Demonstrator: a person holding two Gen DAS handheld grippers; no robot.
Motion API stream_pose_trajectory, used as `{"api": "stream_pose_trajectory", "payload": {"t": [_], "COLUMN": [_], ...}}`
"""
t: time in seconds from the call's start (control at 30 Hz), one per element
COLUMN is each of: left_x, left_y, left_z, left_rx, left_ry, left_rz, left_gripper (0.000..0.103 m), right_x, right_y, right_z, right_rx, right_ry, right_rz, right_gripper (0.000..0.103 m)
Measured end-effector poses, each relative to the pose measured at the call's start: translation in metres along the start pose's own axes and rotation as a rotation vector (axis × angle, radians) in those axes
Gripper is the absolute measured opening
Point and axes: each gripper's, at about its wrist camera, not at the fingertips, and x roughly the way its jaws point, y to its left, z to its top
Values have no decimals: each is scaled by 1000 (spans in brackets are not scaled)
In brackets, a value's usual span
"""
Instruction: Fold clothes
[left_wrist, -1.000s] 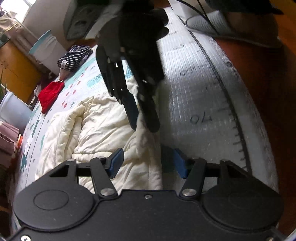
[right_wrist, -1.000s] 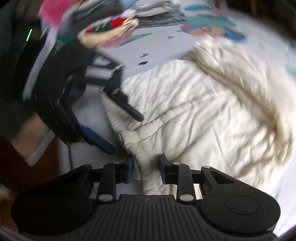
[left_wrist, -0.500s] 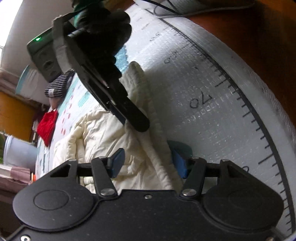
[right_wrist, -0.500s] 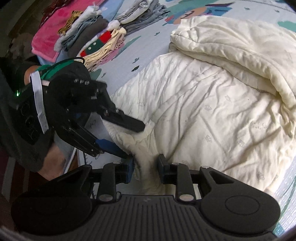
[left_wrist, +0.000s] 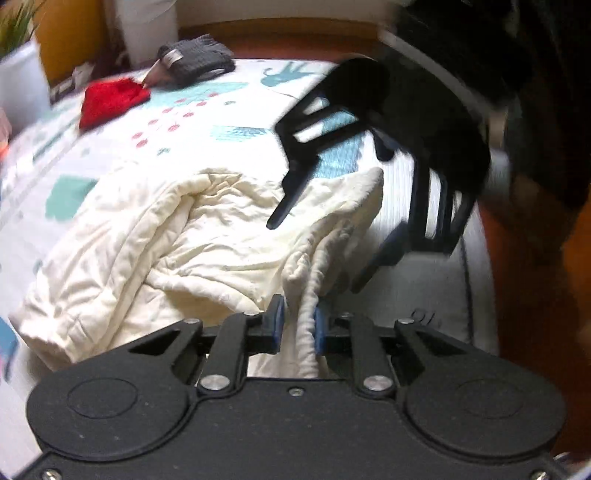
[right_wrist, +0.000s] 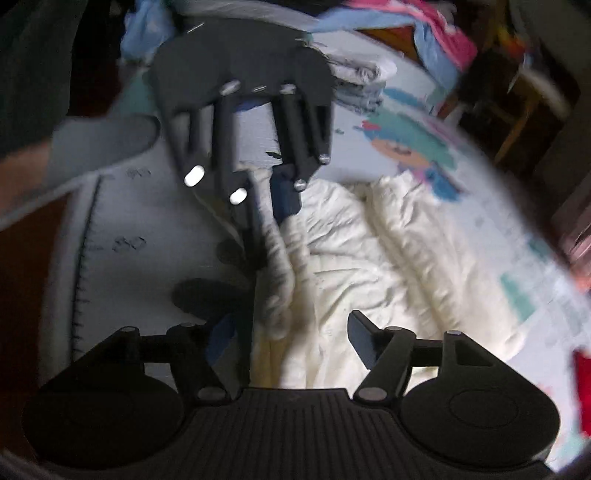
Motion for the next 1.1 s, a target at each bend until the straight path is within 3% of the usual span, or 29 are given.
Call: {"api": "stream_pose_trajectory", "payload": {"t": [0.13, 0.2, 0.27, 0.3, 0.33, 0.4, 0.47, 0.6, 0.63, 0.7, 0.83, 0.93, 1.1], "left_x": [1, 5, 6, 7, 6, 2, 1, 25, 26, 20, 5, -12, -24], "left_y": [16, 14, 6, -1, -11, -34, -58, -85, -86, -75, -46, -16, 60], "left_z": [5, 8, 10, 11, 10, 5, -3, -27, -29, -18, 9, 35, 79], "left_rx": [-91, -77, -33, 12, 67, 188, 317, 619, 662, 633, 607, 522, 367], "left_ry": [-7, 1, 6, 2, -5, -50, -84, -21, -19, -6, 39, 60, 90], "left_rz": [-50, -40, 0, 45, 99, 205, 294, 436, 445, 387, 270, 166, 50], "left_gripper": [16, 16, 16, 21, 42, 67, 67, 65, 46, 20, 18, 17, 16], "right_x": [8, 12, 12, 11, 10, 7, 6, 2, 2, 3, 1, -5, 0], "right_y": [16, 14, -1, -8, -14, -28, -40, -62, -65, -70, -85, -107, -178], "right_z": [-3, -3, 0, 0, 1, 3, 4, 2, 2, 4, 16, 33, 63], "right_rx": [-201, -238, -150, -124, -103, -24, 24, 52, 25, -26, -195, -274, -264], "right_ry": [2, 3, 5, 3, 1, -3, -12, -43, -42, -34, -12, 10, 56], "right_rz": [-108, -94, -34, -17, -1, 49, 100, 187, 196, 214, 258, 293, 333], "right_gripper": [58, 27, 22, 21, 20, 20, 20, 20, 20, 20, 20, 20, 21]}}
